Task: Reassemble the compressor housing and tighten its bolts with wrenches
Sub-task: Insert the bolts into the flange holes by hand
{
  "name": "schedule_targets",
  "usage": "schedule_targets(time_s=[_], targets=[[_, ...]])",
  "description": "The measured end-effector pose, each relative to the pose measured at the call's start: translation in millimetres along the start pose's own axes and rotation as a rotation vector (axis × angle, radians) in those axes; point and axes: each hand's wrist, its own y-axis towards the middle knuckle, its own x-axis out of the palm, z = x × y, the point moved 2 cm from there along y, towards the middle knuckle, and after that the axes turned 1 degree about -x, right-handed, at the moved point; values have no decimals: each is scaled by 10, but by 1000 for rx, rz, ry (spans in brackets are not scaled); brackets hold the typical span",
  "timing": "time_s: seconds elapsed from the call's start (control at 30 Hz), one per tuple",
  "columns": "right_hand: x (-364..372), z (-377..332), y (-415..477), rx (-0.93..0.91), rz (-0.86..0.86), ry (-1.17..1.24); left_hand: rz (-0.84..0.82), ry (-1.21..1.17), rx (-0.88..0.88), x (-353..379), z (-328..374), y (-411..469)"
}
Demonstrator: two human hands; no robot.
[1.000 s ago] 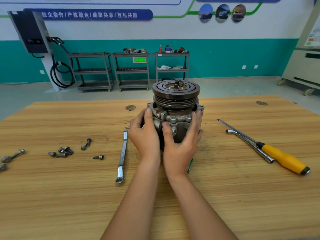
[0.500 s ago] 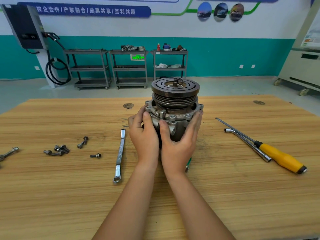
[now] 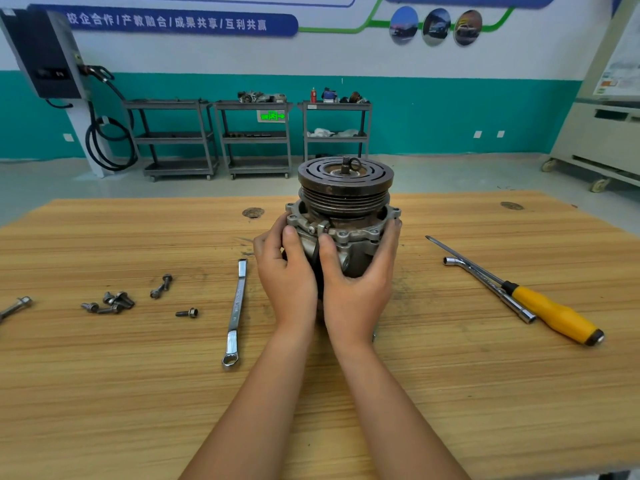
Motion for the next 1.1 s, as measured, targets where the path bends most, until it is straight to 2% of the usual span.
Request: schedule_targets(time_s=[0.2, 0.3, 0.4, 0.5, 0.6, 0.67, 0.9, 1.1], targets=[[-110, 60, 151, 88, 11, 120, -8, 11, 55, -35, 44, -168], [-186, 105, 237, 148, -27, 206, -68, 49, 111, -94, 35, -244], [-204, 88, 208, 161, -35, 175, -121, 110, 161, -196, 59, -147], [-155, 53, 138, 173, -35, 108, -139, 103, 94, -219, 93, 113], [-107, 63, 121, 179, -64, 49, -338, 95, -17, -105, 76, 271], [-114, 78, 121, 188, -93, 39, -415, 81, 1, -77, 39, 231], [-154, 108, 137, 162, -124, 16, -545, 0, 17, -188, -34, 162], [-130, 107, 127, 146, -132, -35, -582, -100, -56, -196, -68, 142]])
